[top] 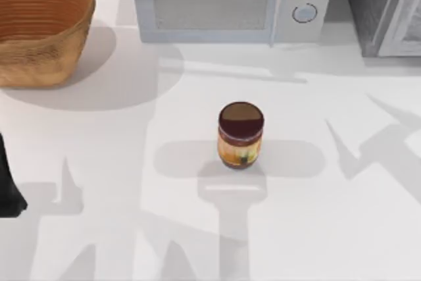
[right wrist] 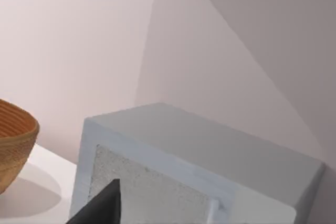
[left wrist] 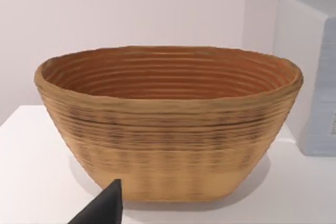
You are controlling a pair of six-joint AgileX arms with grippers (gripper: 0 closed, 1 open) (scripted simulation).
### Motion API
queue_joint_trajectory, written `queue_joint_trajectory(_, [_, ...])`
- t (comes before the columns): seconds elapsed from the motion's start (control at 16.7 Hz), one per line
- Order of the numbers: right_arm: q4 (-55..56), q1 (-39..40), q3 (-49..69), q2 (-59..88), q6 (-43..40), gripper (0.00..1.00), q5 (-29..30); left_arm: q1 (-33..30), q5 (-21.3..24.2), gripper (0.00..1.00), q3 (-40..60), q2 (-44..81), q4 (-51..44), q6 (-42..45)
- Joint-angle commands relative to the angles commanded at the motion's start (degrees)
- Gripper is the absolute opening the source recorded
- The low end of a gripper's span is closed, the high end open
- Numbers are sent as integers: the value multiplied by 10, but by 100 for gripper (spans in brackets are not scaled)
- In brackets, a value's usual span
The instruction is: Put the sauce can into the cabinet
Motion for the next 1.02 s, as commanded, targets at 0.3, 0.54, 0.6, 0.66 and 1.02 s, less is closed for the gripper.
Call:
queue_joint_trajectory(0.3, [66, 1, 61, 116, -28, 100, -66, 0, 0, 100, 0, 0, 0, 0])
queue_joint_trajectory(0.54, [110, 3, 103, 210, -47, 100, -119, 0, 0, 100, 0, 0, 0, 0])
queue_joint_trajectory(0.6, [120, 4, 113, 234, -51, 100, -132, 0, 0, 100, 0, 0, 0, 0])
queue_joint_trajectory(0.66, [130, 5, 122, 258, -55, 100, -145, 0, 0, 100, 0, 0, 0, 0])
queue_joint_trajectory(1.02, [183, 10, 176, 400, -78, 100, -220, 0, 0, 100, 0, 0, 0, 0])
